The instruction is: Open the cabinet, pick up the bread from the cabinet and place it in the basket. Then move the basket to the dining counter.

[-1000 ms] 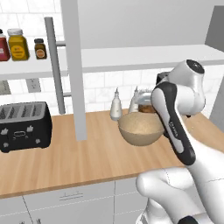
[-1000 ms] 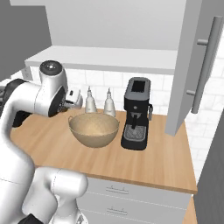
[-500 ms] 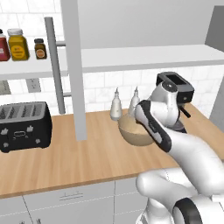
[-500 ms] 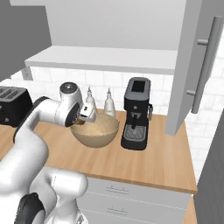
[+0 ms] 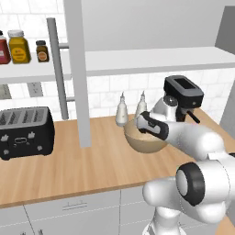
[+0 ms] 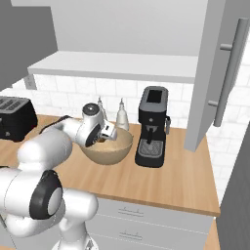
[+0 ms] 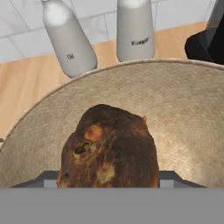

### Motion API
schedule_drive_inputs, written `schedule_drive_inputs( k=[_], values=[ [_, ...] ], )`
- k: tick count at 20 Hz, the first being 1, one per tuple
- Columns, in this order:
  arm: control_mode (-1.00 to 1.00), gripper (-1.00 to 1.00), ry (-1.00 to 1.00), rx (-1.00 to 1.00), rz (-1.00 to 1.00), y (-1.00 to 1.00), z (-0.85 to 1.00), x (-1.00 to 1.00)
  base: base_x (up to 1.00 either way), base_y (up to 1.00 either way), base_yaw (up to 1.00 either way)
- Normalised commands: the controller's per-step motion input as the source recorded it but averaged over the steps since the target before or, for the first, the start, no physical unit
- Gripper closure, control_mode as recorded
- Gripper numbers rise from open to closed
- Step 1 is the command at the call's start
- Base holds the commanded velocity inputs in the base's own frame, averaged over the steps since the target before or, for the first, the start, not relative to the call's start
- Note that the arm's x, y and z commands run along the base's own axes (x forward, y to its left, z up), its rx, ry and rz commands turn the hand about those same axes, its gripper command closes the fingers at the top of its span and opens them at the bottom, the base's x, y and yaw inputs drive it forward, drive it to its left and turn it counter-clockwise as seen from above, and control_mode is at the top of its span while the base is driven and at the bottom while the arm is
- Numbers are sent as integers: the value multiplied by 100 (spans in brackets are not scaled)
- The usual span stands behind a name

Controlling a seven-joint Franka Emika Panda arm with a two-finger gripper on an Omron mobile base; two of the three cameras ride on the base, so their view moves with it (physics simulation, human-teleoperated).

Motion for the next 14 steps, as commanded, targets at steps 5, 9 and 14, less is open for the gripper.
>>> schedule_drive_inputs(
  k=[5, 9, 14],
  values=[
    [-100, 100, 1, -2, 0, -7, -31, 33, 0, 0, 0],
    [-100, 100, 0, -4, 0, -1, -46, 10, 0, 0, 0],
    [-100, 100, 0, -2, 0, 0, -38, 16, 0, 0, 0]
  ],
)
